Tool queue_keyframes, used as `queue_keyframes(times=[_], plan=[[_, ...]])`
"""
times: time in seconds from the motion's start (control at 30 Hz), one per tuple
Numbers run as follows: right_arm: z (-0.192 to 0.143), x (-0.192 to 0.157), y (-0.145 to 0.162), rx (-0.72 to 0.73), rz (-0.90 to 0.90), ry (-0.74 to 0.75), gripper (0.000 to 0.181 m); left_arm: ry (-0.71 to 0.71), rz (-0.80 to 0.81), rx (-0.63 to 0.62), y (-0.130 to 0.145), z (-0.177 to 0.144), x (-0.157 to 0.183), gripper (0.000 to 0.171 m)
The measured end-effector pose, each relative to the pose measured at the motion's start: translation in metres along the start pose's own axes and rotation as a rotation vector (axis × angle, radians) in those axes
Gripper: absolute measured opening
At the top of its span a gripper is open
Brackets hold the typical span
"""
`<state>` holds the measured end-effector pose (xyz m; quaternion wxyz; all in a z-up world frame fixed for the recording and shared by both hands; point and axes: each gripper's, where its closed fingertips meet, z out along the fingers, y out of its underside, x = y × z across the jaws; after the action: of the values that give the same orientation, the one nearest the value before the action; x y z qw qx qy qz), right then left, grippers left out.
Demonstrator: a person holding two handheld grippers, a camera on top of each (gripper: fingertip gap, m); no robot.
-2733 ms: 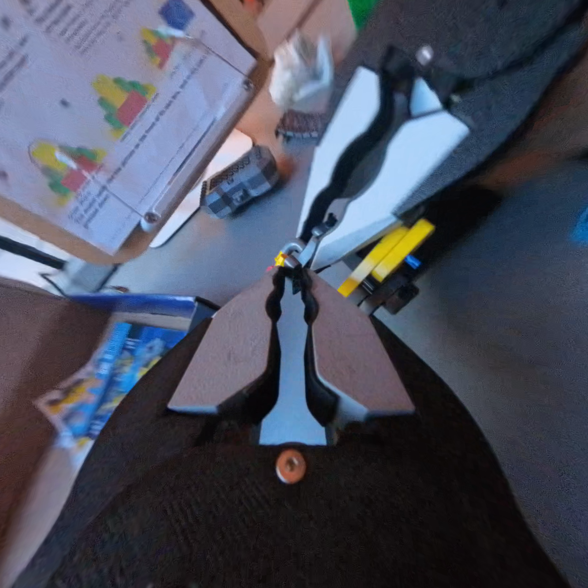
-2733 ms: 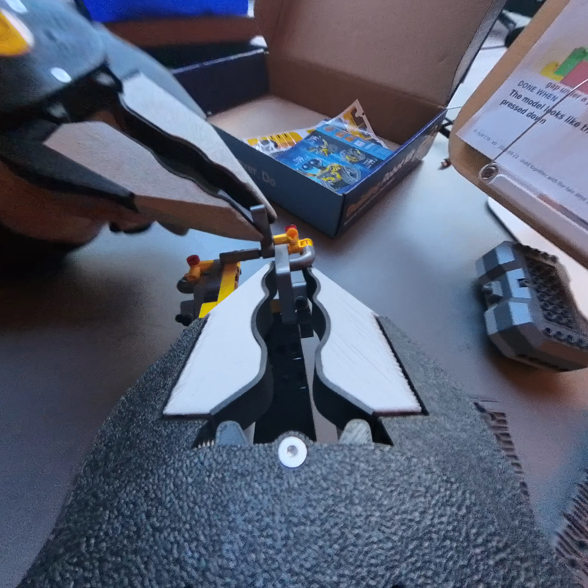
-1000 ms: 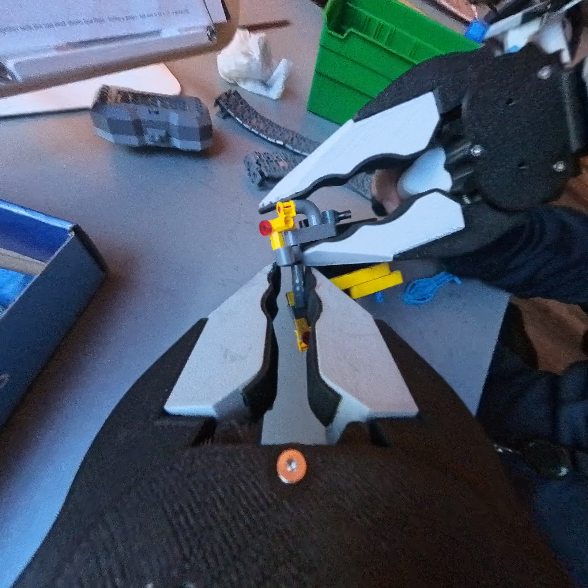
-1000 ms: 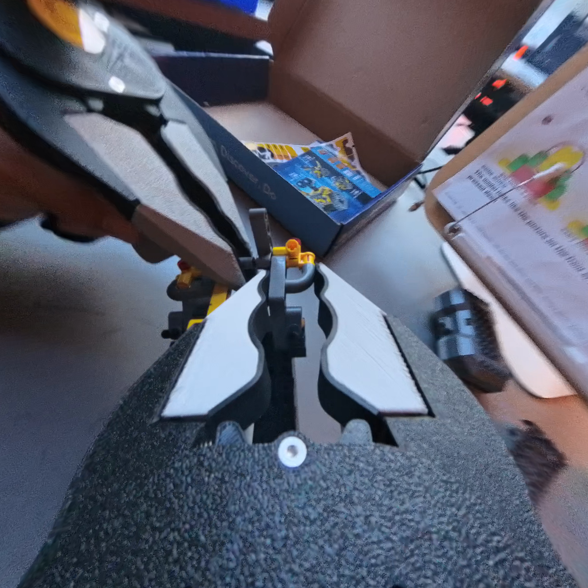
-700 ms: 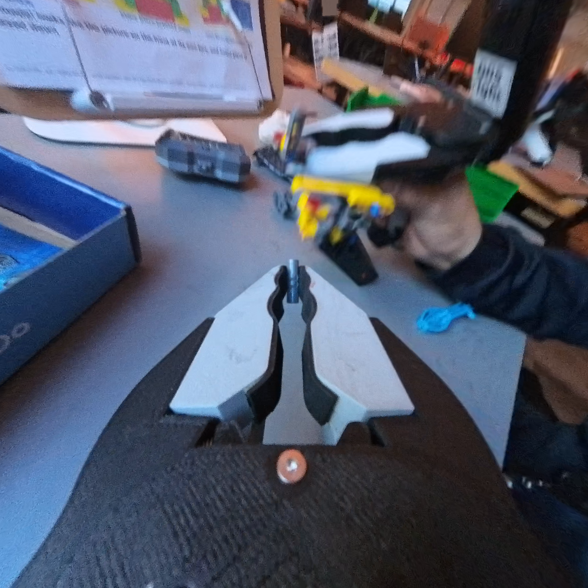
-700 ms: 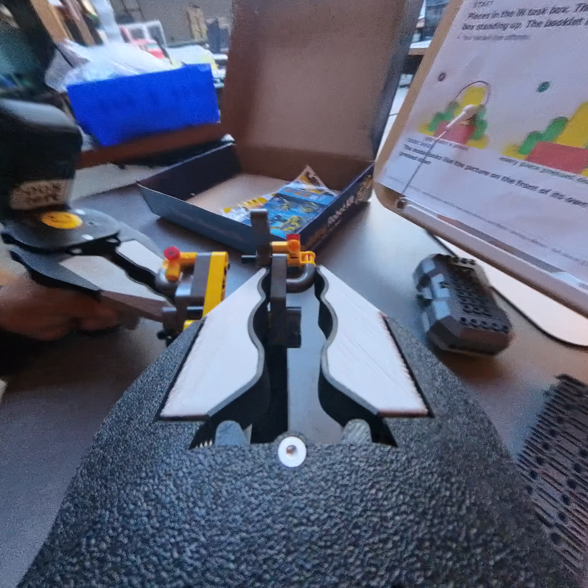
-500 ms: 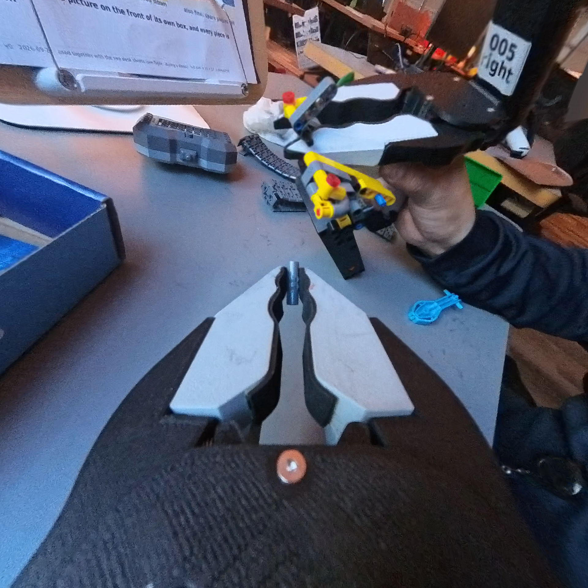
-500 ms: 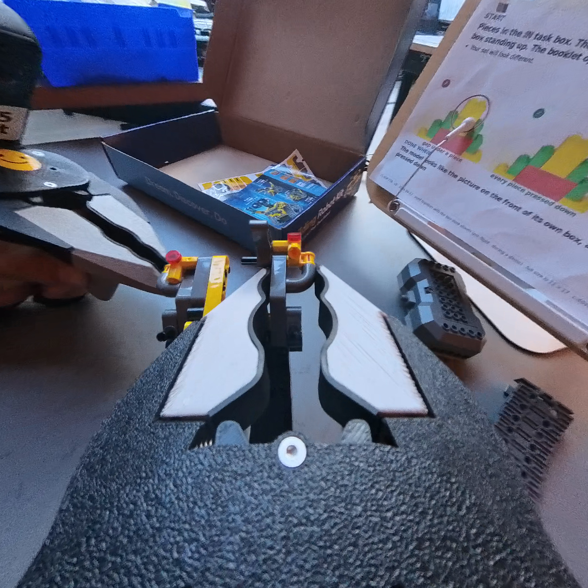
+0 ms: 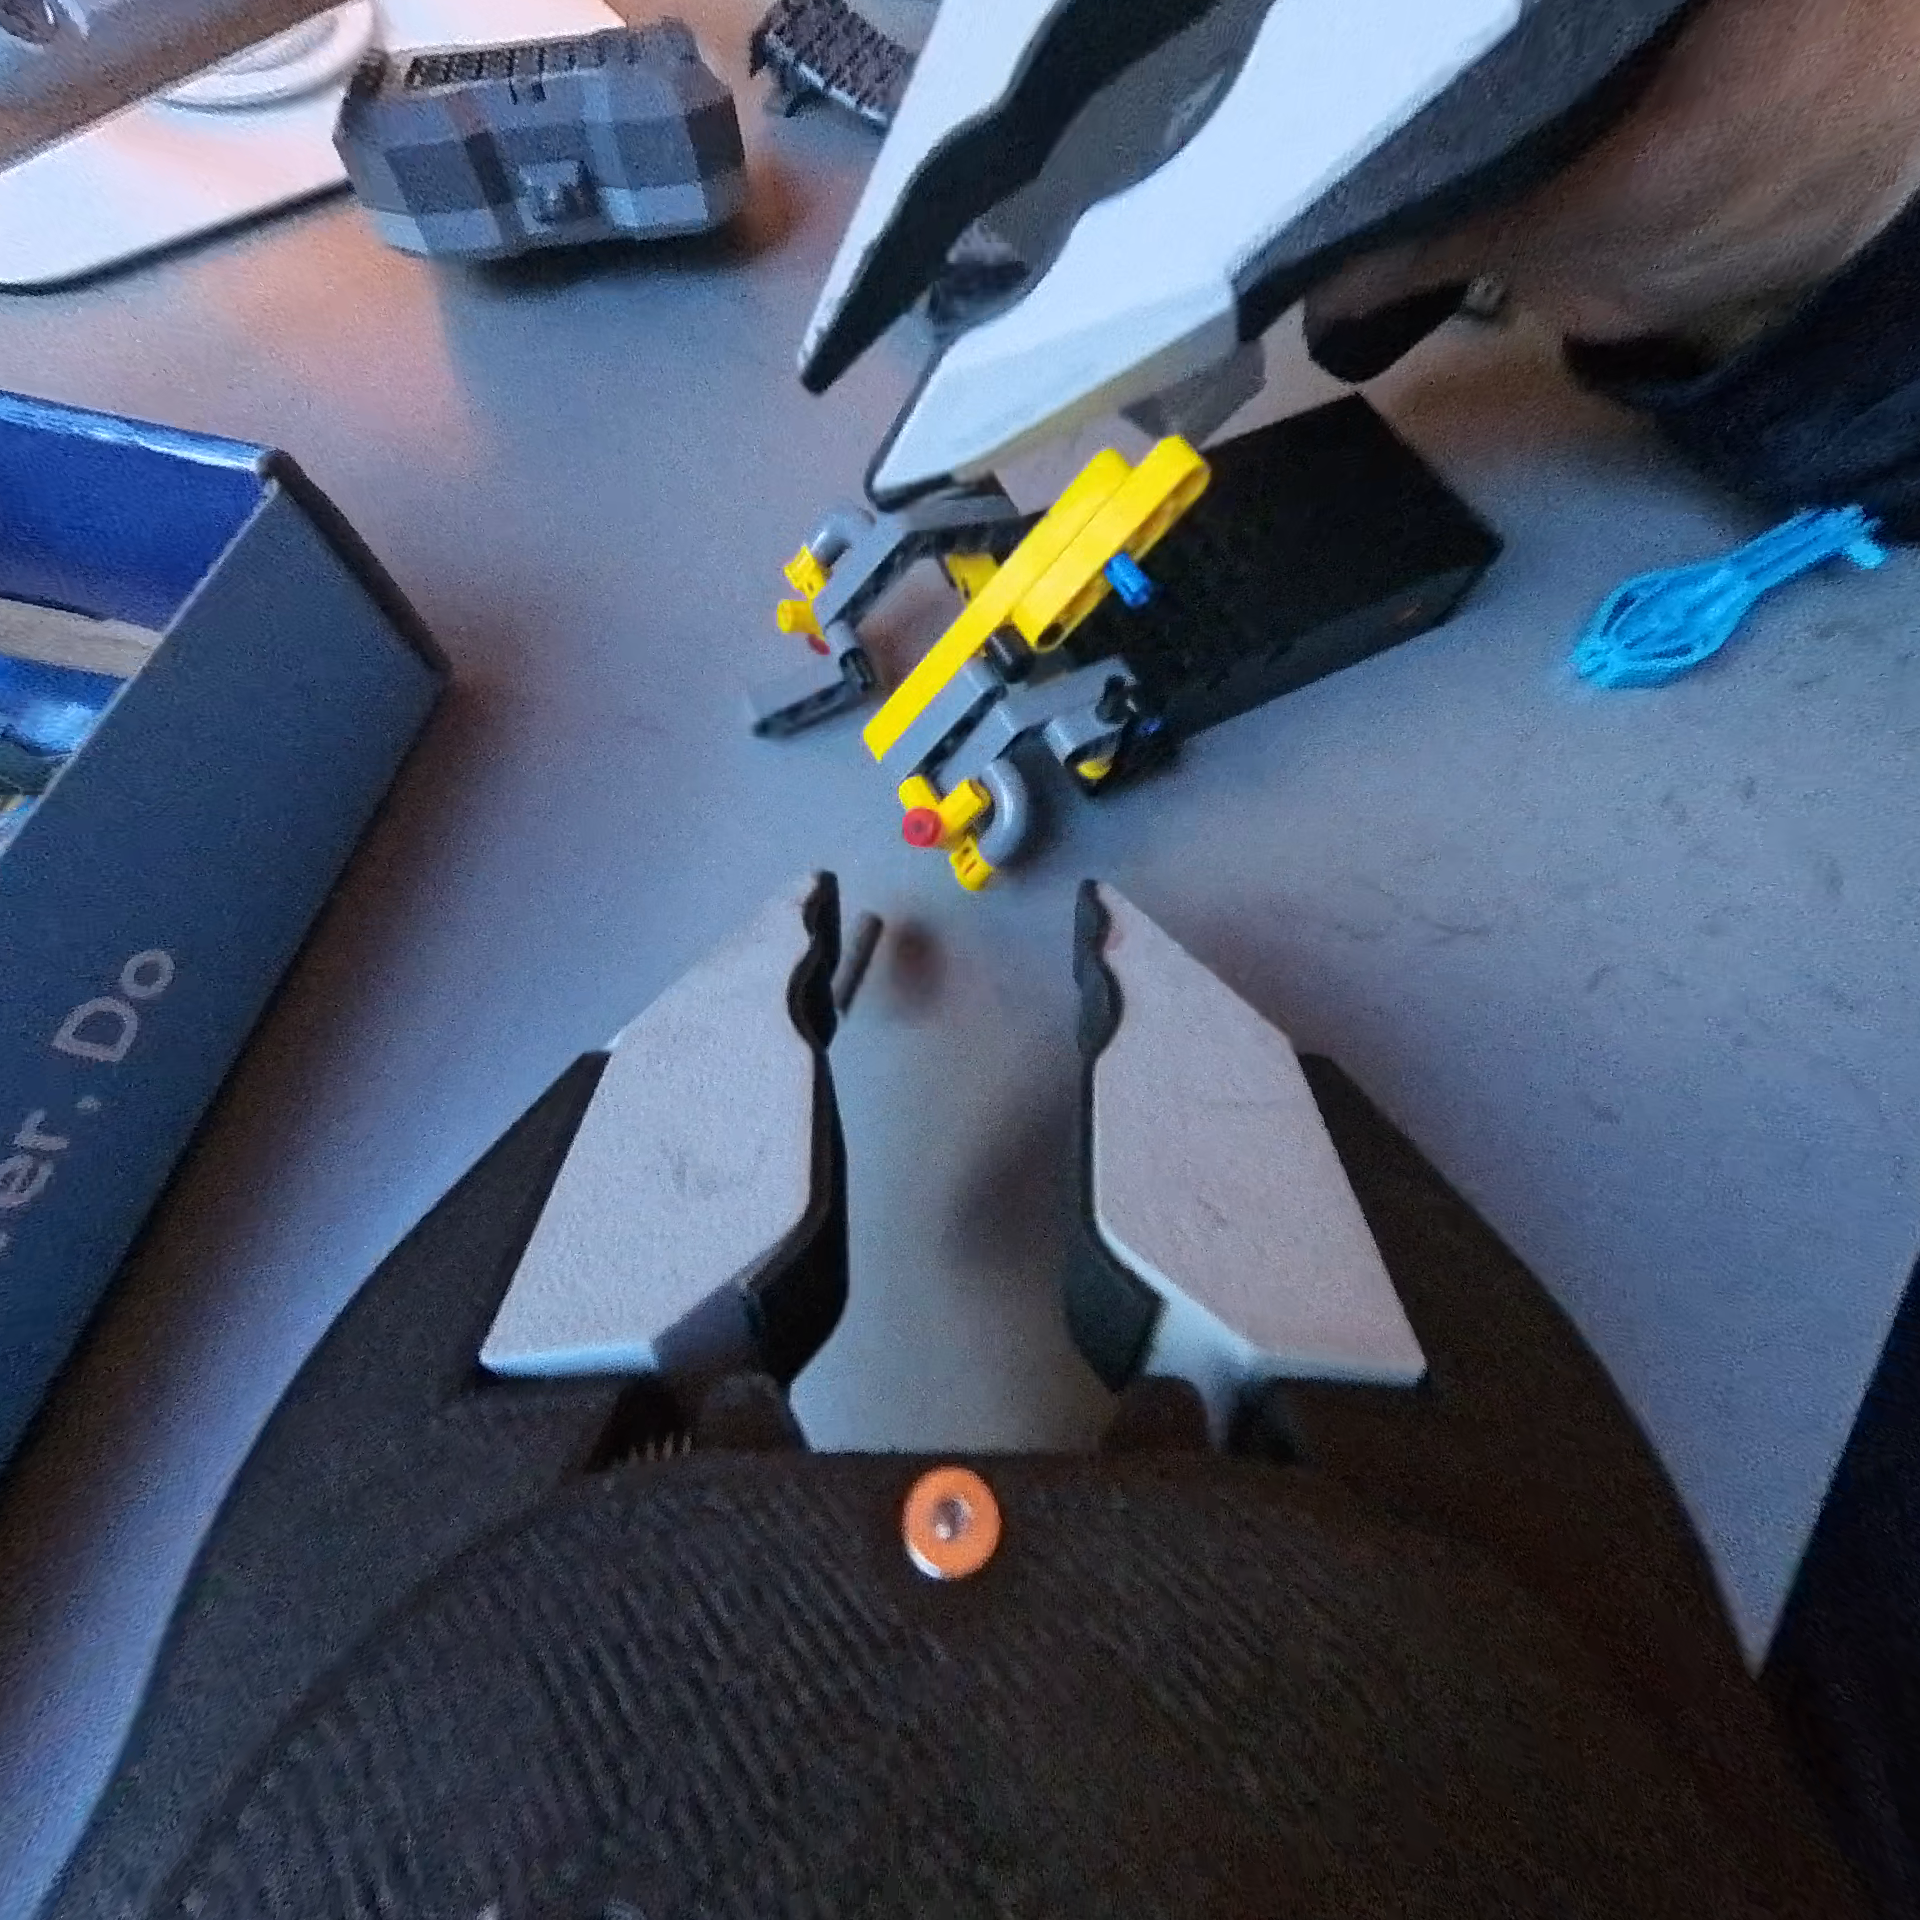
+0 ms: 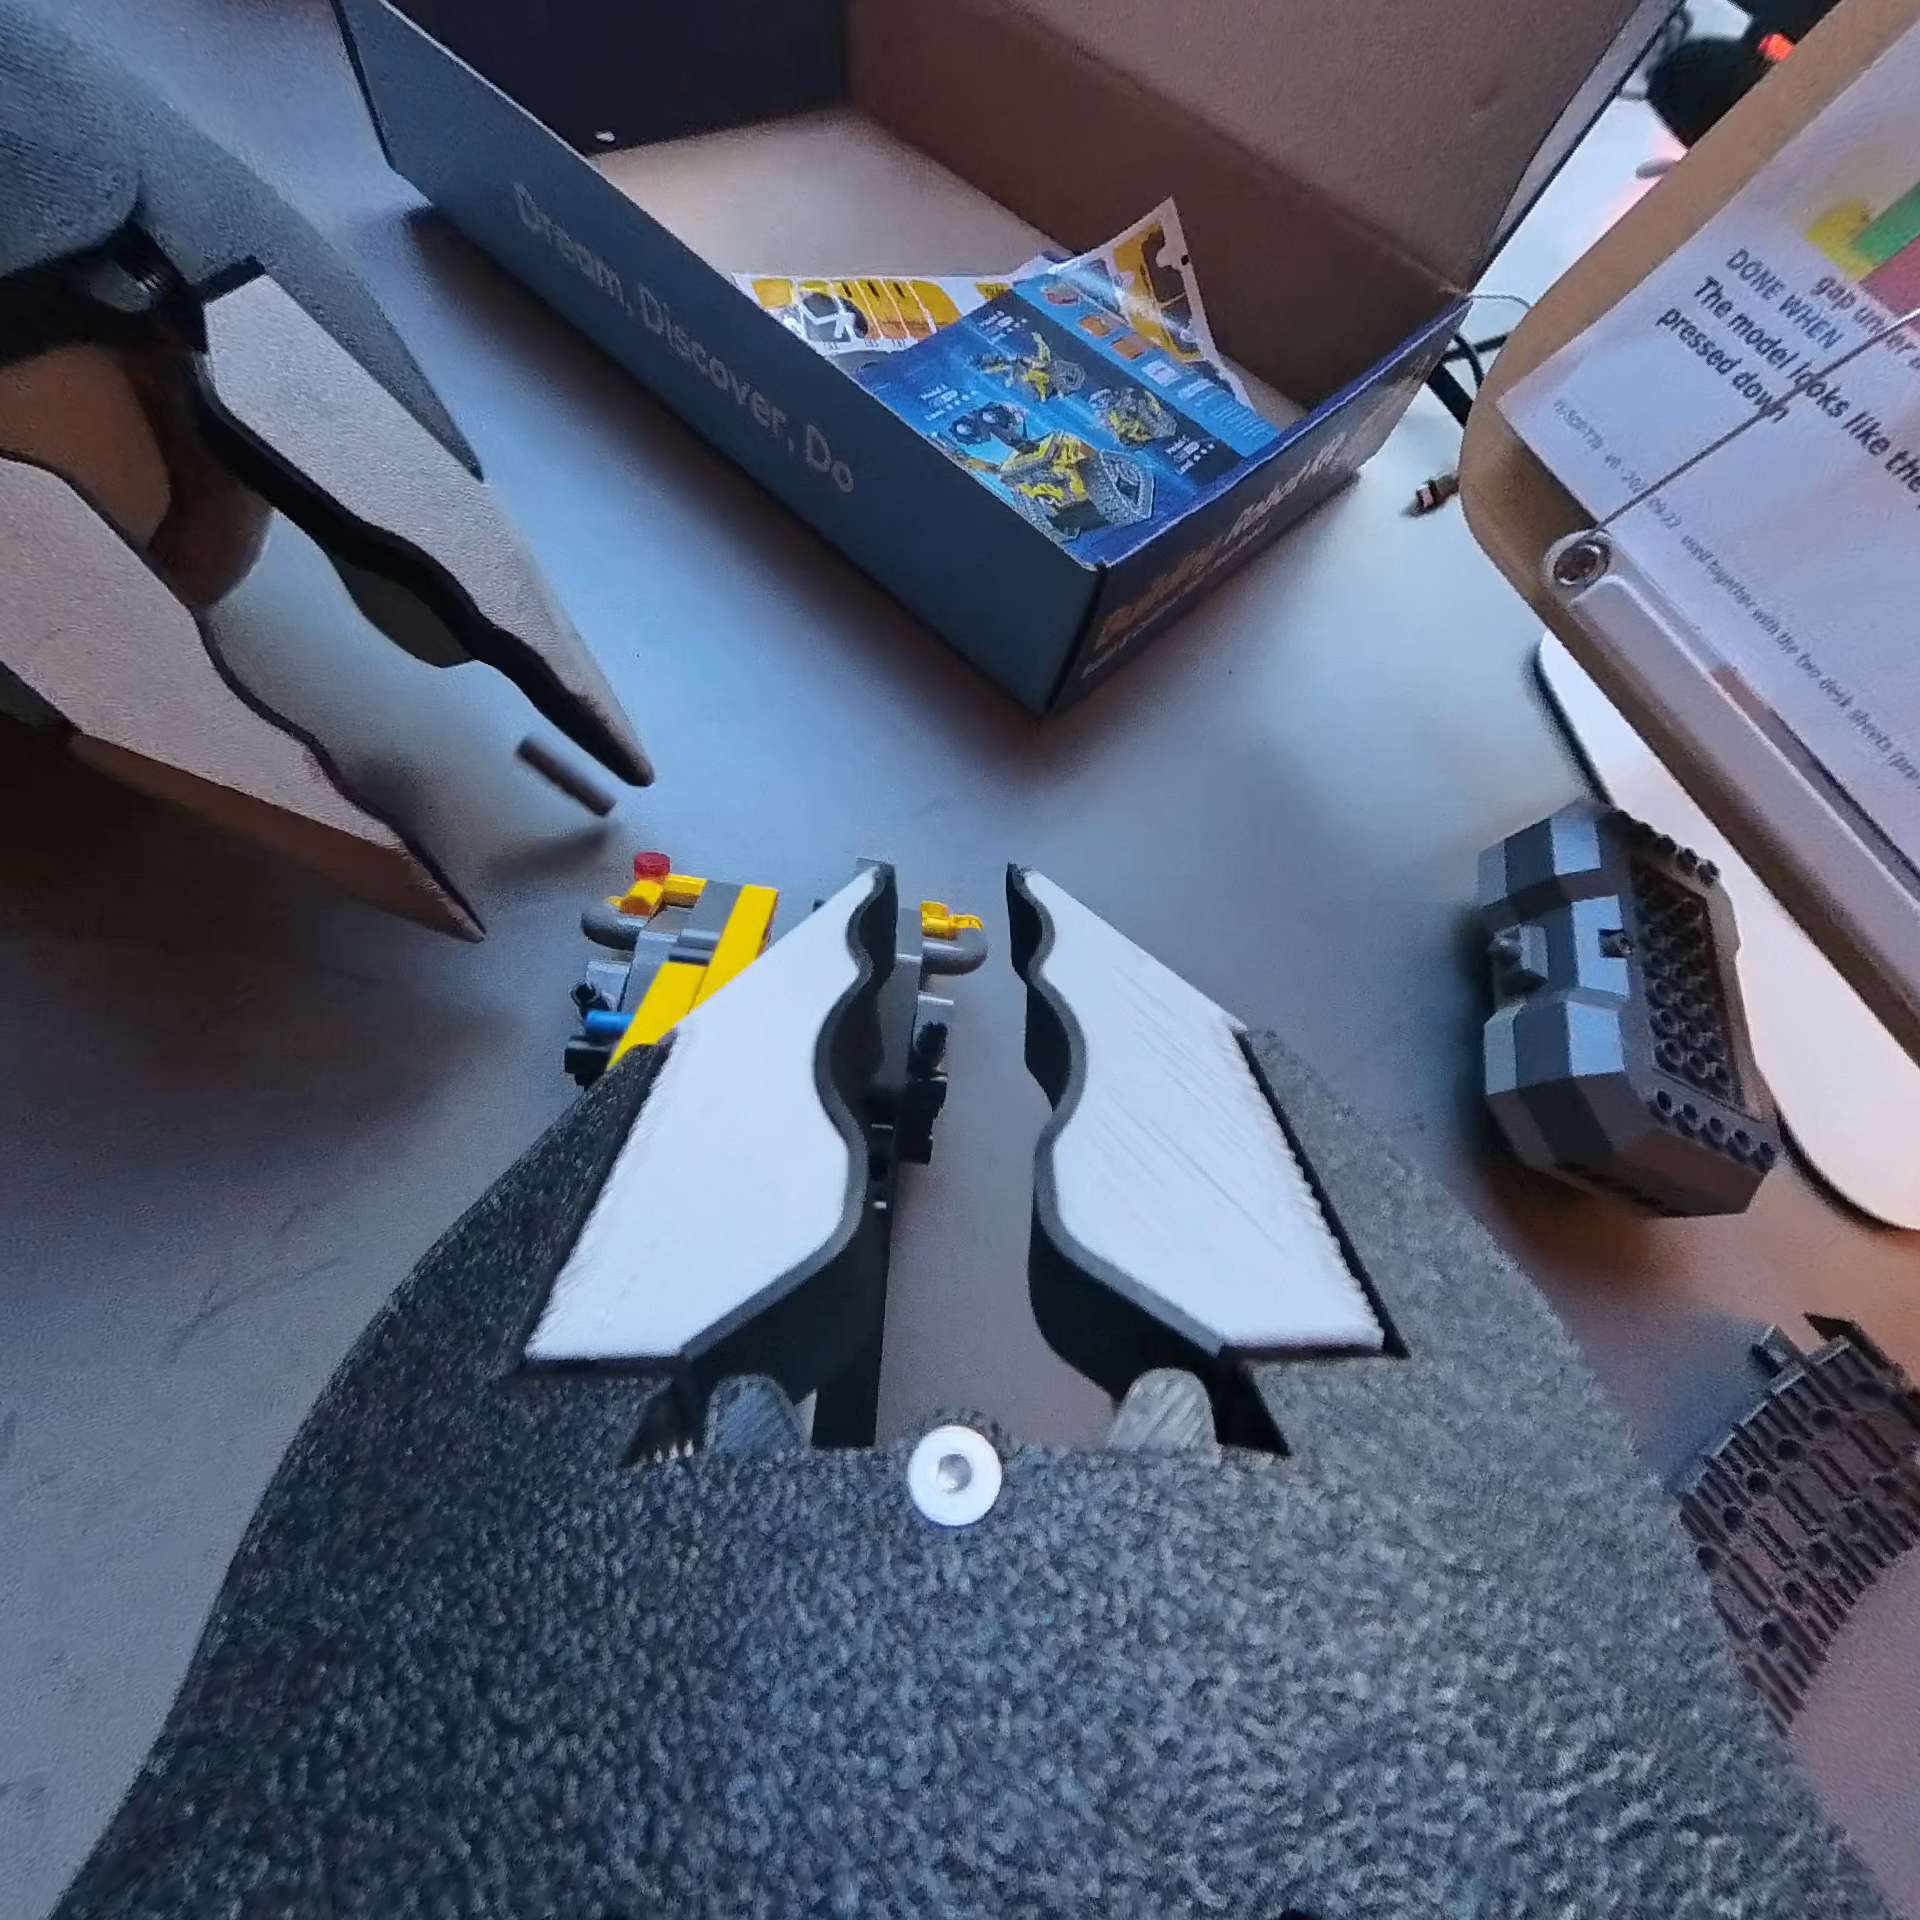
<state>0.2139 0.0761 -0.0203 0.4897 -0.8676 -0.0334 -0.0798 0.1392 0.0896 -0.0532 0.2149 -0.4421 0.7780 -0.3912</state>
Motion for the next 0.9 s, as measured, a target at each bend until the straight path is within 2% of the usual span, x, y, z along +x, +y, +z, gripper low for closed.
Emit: queue_keyframes(times=[0.4, 0.63, 0.9], plan=[[-0.012, 0.008, 0.0, 0.05, 0.063, -0.006, 0.018, -0.035, 0.021, -0.003, 0.012, -0.019, -0.008, 0.047], [-0.02, 0.016, -0.004, 0.098, 0.112, -0.007, 0.018, -0.073, -0.03, -0.039, 0.025, -0.042, -0.028, 0.04], [-0.022, 0.017, -0.003, 0.108, 0.108, -0.004, 0.018, 0.091, -0.051, -0.051, 0.028, -0.038, 0.006, 0.027]])
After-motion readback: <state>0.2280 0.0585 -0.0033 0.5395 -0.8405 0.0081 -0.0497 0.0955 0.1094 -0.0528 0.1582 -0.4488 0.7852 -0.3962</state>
